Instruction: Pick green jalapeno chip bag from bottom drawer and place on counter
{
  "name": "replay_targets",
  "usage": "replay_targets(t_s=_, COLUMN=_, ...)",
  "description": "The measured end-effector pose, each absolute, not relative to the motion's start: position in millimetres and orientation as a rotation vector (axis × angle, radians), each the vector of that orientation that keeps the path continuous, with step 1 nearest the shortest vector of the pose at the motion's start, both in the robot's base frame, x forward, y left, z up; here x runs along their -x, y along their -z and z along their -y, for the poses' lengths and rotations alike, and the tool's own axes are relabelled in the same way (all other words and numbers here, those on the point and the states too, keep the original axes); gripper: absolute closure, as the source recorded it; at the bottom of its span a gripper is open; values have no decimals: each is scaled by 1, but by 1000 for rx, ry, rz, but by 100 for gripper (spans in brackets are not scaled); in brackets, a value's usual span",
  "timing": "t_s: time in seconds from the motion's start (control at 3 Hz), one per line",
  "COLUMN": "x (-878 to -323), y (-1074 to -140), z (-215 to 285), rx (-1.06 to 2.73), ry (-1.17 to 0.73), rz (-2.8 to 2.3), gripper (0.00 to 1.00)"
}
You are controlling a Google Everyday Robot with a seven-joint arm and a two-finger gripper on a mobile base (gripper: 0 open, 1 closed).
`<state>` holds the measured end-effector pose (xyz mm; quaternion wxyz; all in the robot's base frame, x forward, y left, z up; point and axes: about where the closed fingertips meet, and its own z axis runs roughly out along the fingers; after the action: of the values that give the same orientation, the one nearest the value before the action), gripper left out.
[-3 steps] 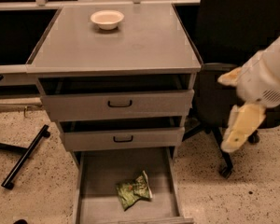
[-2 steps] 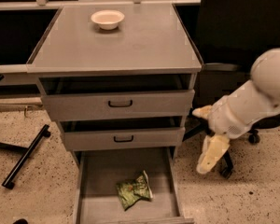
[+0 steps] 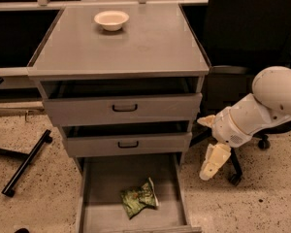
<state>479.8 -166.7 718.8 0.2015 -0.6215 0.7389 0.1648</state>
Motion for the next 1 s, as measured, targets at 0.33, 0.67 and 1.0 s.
replay_targets(t_s=0.33, x=-488, y=-691, z=157, rx=1725, ry=-454, rz=-2060, gripper=0)
replay_targets(t_s=0.67, x=-484, y=-596, z=126, rx=1721, ry=-516, rz=-2112, gripper=0)
replay_targets(t_s=1.0, x=-473, y=-484, z=84, rx=1753, ry=-568, rz=-2178, gripper=0)
